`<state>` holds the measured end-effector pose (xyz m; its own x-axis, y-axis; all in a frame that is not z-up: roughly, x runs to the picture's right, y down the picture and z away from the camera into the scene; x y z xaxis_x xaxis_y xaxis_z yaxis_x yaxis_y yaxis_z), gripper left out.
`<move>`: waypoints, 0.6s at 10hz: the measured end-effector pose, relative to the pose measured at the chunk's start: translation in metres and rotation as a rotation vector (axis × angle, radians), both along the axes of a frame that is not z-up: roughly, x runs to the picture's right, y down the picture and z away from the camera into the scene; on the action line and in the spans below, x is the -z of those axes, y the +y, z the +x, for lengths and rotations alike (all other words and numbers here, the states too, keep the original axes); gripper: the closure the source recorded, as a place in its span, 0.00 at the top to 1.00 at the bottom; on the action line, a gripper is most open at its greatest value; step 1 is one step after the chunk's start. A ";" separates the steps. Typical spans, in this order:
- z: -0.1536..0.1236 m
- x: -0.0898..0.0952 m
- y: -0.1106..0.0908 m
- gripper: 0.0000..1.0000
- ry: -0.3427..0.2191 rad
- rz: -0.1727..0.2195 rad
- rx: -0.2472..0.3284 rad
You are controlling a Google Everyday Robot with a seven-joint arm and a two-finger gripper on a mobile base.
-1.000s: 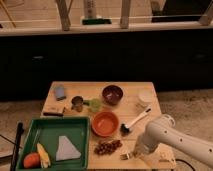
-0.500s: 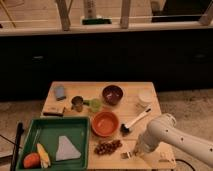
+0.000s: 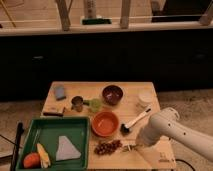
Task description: Place fork in purple bowl
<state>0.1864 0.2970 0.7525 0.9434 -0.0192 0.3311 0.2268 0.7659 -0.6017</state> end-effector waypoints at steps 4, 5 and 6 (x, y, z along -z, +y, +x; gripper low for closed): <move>0.002 0.008 -0.010 0.00 -0.007 0.016 0.005; 0.002 0.009 -0.012 0.00 -0.009 0.020 0.005; 0.002 0.010 -0.014 0.00 -0.015 0.022 0.009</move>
